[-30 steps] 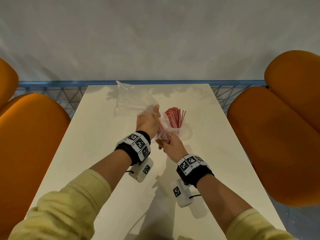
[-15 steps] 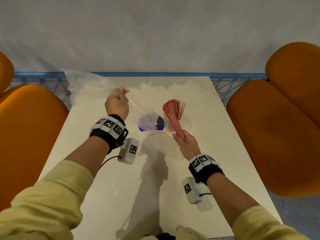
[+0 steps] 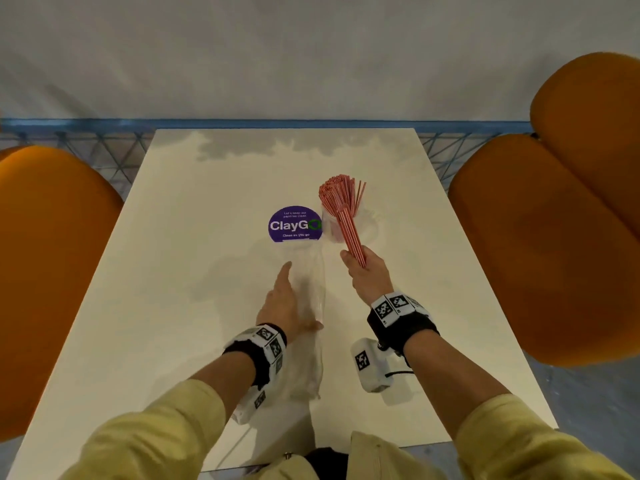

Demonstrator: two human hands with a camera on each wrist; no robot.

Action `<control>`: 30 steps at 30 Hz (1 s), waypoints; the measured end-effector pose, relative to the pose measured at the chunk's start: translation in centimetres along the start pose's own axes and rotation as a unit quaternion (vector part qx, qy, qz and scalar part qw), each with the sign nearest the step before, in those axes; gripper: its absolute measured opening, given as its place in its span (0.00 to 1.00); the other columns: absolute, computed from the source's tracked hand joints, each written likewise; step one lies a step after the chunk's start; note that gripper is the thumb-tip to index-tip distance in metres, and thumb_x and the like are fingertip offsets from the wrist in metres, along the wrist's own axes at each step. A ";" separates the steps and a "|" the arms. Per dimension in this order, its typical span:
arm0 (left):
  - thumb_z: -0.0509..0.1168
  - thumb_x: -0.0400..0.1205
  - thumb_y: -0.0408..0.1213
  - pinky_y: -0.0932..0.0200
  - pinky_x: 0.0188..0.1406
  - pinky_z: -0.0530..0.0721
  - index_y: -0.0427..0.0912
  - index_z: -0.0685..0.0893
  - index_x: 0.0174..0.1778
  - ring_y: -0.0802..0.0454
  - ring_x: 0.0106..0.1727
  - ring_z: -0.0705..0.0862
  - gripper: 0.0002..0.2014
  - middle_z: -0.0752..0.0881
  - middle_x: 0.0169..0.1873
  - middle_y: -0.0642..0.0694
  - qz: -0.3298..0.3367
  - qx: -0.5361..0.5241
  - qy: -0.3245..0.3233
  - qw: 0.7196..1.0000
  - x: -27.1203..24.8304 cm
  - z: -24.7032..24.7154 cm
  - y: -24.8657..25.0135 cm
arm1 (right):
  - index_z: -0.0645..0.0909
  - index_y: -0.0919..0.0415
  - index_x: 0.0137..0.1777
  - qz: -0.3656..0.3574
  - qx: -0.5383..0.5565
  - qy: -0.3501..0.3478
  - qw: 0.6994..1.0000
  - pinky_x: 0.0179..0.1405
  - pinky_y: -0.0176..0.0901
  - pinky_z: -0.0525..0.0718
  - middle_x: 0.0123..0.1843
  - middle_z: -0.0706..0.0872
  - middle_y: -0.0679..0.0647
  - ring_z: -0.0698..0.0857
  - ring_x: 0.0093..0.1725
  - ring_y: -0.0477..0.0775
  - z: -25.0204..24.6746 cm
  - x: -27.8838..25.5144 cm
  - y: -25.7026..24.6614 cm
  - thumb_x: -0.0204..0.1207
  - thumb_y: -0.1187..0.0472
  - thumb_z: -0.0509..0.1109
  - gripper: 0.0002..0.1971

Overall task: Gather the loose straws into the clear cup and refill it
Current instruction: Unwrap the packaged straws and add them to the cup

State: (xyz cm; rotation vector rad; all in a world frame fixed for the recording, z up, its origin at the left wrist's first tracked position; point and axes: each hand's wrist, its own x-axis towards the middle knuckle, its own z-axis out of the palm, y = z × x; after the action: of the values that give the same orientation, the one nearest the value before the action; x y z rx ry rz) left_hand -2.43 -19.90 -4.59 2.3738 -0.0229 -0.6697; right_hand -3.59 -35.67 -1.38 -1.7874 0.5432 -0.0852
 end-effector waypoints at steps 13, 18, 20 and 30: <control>0.60 0.81 0.54 0.57 0.48 0.84 0.48 0.71 0.65 0.53 0.47 0.83 0.21 0.82 0.48 0.52 0.172 -0.203 0.133 0.955 1.9 -5.3 7.4 | 0.79 0.64 0.43 -0.045 -0.104 -0.061 0.992 0.32 0.41 0.70 0.33 0.78 0.55 0.73 0.32 0.52 1.1 -0.3 -2.1 0.78 0.56 0.66 0.11; 0.54 0.86 0.45 0.75 0.28 0.76 0.45 0.71 0.55 0.61 0.30 0.80 0.09 0.80 0.30 0.55 0.184 -0.241 0.184 0.935 3.7 -5.1 10.1 | 0.81 0.66 0.48 -0.076 -0.118 -0.084 0.987 0.32 0.33 0.72 0.42 0.86 0.65 0.79 0.40 0.54 1.7 0.5 -4.0 0.77 0.60 0.67 0.08; 0.54 0.86 0.42 0.78 0.24 0.75 0.42 0.71 0.53 0.62 0.28 0.77 0.08 0.78 0.29 0.55 0.179 -0.246 0.208 0.929 4.6 -5.1 10.7 | 0.81 0.65 0.48 -0.081 -0.133 -0.078 0.985 0.31 0.30 0.71 0.42 0.85 0.62 0.79 0.40 0.54 1.6 1.2 -4.6 0.77 0.60 0.66 0.08; 0.49 0.87 0.43 0.60 0.30 0.68 0.34 0.70 0.59 0.49 0.28 0.74 0.15 0.73 0.26 0.54 0.167 -0.261 0.329 0.892 11.0 -7.5 14.5 | 0.74 0.60 0.66 -0.052 -0.044 0.075 0.995 0.49 0.32 0.78 0.61 0.75 0.54 0.77 0.57 0.50 -1.4 6.6 -4.3 0.72 0.59 0.71 0.22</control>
State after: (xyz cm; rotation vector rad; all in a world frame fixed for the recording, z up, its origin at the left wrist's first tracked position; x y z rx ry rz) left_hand 12.90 -28.79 4.01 1.8865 0.0397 0.2889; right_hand 3.21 -38.75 1.55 -1.9046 0.5684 -0.2739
